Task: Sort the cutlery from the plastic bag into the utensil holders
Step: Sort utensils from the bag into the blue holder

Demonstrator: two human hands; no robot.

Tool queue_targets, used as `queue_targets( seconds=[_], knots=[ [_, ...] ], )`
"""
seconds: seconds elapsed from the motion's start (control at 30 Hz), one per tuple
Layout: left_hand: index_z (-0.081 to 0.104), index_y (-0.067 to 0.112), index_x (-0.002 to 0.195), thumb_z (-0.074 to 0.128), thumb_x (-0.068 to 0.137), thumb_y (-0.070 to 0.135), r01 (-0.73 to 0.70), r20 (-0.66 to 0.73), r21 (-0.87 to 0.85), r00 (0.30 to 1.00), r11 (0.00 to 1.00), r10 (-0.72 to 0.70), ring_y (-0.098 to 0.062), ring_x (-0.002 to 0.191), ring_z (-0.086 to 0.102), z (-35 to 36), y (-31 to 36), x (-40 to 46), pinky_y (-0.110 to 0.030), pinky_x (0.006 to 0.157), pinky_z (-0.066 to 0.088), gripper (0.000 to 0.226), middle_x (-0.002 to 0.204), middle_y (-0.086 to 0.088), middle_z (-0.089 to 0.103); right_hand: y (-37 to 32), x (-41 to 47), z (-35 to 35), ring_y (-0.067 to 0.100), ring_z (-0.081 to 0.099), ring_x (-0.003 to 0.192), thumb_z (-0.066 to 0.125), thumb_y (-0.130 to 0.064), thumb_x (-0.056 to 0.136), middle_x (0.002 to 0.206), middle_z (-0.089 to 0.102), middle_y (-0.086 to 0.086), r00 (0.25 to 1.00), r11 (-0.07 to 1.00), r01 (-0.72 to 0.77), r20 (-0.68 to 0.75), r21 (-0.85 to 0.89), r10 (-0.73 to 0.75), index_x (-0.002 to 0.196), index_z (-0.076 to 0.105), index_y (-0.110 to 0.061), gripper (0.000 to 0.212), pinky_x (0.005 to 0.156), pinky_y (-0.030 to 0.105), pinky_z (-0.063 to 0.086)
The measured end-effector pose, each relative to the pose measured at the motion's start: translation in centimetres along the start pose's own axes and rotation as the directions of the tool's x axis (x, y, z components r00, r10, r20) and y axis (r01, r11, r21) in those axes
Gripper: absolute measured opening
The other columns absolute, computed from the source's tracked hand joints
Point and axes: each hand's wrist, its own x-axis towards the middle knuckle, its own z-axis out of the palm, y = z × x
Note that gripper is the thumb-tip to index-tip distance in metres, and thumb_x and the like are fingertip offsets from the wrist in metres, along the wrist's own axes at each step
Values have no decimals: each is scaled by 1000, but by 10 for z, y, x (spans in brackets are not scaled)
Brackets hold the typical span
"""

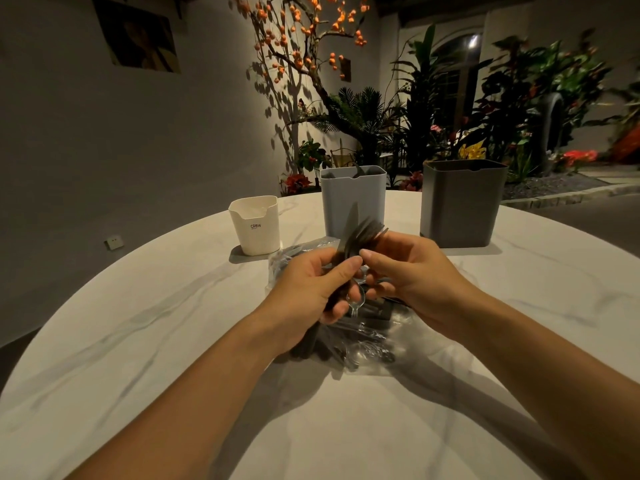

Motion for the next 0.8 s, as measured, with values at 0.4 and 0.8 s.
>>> queue_targets(
  seconds=[0.4, 0.8],
  knots=[
    [56, 20, 117, 48, 105, 29, -4, 98, 174, 995, 985, -13, -3, 50, 43, 11, -4, 1, -17, 47, 37, 18, 65, 6, 50, -2, 2, -1, 22, 71, 71, 74, -17, 84, 79, 70, 14, 995, 999, 32, -97, -32, -35, 91, 63, 7, 28, 67, 33, 61],
    [57, 7, 96, 35, 108, 35, 45, 43, 11, 998, 999, -46, -12, 54, 53, 21, 16, 0, -22, 49, 45, 37, 70, -5, 63, -20, 8, -5, 5, 68, 68, 61, -14, 96, 76, 73, -4, 993, 997, 36, -106, -74, -44, 96, 70, -11, 10, 61, 20, 54]
  ],
)
